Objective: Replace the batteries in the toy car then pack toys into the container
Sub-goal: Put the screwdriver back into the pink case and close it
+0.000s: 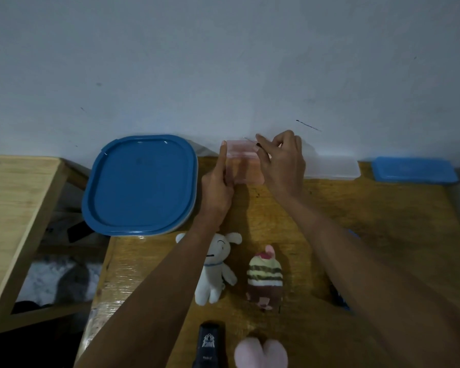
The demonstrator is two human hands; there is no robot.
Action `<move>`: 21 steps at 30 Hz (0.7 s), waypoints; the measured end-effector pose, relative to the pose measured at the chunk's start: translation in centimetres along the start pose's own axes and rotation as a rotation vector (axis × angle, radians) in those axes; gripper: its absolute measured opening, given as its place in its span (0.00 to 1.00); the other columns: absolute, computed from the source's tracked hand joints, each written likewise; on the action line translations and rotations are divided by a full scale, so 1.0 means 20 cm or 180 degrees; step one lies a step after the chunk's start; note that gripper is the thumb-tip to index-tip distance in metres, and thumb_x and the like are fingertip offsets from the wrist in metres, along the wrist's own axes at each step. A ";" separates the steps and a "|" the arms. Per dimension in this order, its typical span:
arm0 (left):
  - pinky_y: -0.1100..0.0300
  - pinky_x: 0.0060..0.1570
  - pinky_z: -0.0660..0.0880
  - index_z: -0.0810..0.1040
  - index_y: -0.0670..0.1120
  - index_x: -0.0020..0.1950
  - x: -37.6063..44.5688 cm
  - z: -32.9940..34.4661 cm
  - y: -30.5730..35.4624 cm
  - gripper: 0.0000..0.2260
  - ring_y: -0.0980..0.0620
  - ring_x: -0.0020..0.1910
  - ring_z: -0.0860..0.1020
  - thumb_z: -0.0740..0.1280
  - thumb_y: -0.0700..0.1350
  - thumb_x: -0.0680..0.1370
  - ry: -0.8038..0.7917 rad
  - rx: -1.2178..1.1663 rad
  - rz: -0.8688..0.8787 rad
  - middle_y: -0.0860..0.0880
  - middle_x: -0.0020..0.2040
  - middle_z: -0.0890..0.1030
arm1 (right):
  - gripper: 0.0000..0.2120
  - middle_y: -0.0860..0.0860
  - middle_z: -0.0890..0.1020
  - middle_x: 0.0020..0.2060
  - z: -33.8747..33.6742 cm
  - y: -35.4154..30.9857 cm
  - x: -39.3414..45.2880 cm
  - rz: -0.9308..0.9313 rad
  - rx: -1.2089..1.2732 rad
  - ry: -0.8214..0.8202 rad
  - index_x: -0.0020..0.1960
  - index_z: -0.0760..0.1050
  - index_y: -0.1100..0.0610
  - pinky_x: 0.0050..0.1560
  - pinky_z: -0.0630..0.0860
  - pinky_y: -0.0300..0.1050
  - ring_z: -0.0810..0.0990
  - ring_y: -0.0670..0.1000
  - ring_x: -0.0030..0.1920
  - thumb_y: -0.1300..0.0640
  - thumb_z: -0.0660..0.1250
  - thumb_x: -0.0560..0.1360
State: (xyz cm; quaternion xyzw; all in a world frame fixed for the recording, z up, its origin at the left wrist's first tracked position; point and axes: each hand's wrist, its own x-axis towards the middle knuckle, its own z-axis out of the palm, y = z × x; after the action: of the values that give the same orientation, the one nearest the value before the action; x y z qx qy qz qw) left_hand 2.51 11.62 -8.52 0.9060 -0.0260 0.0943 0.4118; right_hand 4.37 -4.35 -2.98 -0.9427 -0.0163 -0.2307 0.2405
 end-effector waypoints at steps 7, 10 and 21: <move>0.47 0.37 0.80 0.51 0.54 0.82 0.01 0.01 -0.05 0.32 0.49 0.33 0.79 0.64 0.44 0.83 -0.0036 -0.0002 -0.0010 0.44 0.38 0.81 | 0.13 0.50 0.79 0.45 0.10 0.00 -0.15 -0.0020 0.0109 -0.0686 0.61 0.83 0.51 0.44 0.74 0.47 0.73 0.54 0.49 0.52 0.70 0.77; 0.47 0.38 0.81 0.52 0.53 0.82 0.02 0.01 -0.03 0.32 0.50 0.35 0.80 0.64 0.44 0.83 -0.0028 -0.0111 0.0014 0.45 0.39 0.82 | 0.11 0.50 0.82 0.47 0.12 -0.02 -0.11 0.0231 -0.0045 -0.1032 0.60 0.83 0.46 0.49 0.76 0.52 0.73 0.55 0.52 0.50 0.70 0.78; 0.53 0.39 0.82 0.53 0.53 0.82 0.01 -0.01 0.00 0.33 0.51 0.33 0.80 0.66 0.42 0.82 -0.0086 -0.0139 -0.0138 0.46 0.38 0.82 | 0.16 0.51 0.80 0.50 0.07 -0.02 -0.10 0.0398 0.0143 -0.0205 0.64 0.76 0.52 0.43 0.74 0.45 0.75 0.52 0.52 0.51 0.67 0.77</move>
State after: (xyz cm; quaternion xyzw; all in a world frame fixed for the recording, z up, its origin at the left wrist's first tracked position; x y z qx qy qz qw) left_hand 2.65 11.80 -8.40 0.8983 -0.0140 0.0725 0.4331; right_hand 3.10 -3.17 -4.88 -0.9432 0.0297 -0.1844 0.2749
